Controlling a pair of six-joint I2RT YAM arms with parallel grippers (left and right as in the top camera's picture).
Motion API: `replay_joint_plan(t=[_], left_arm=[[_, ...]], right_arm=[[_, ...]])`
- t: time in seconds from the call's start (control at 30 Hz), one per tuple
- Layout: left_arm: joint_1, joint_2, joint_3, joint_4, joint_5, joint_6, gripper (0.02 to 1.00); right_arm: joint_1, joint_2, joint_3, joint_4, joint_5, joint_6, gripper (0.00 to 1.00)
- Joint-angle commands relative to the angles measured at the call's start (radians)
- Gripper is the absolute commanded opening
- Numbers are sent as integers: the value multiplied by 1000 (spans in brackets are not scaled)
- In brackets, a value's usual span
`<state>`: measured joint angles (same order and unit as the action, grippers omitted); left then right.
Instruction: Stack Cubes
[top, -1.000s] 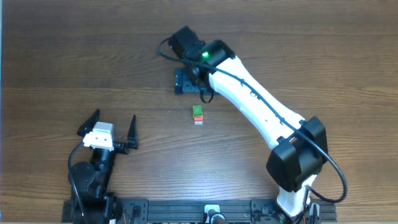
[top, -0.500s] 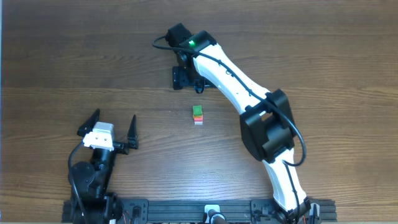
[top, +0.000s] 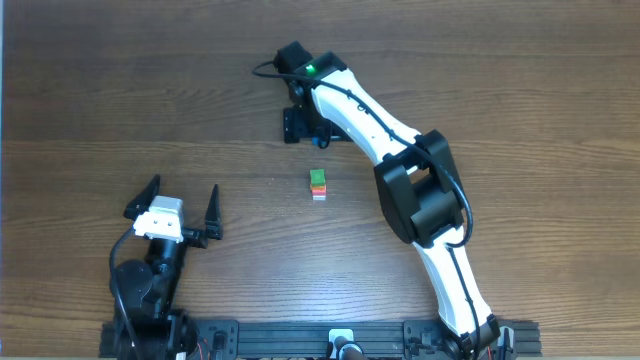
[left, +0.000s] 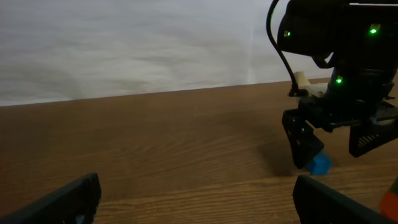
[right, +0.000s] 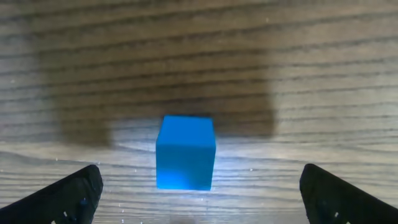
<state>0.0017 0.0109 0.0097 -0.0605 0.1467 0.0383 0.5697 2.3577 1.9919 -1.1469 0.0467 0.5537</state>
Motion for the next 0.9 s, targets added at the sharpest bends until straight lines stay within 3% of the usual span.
replay_joint_plan(t=[0.03, 0.6, 0.9], left_arm=[[5, -4, -4, -3, 10, 14, 1000], [5, -4, -4, -3, 10, 14, 998], [5, -4, -4, -3, 10, 14, 1000]], right_arm=[[-11, 13, 24, 5, -6, -11, 985], [-11, 43, 22, 18, -21, -13, 869], [-7, 46, 22, 37, -24, -13, 520]])
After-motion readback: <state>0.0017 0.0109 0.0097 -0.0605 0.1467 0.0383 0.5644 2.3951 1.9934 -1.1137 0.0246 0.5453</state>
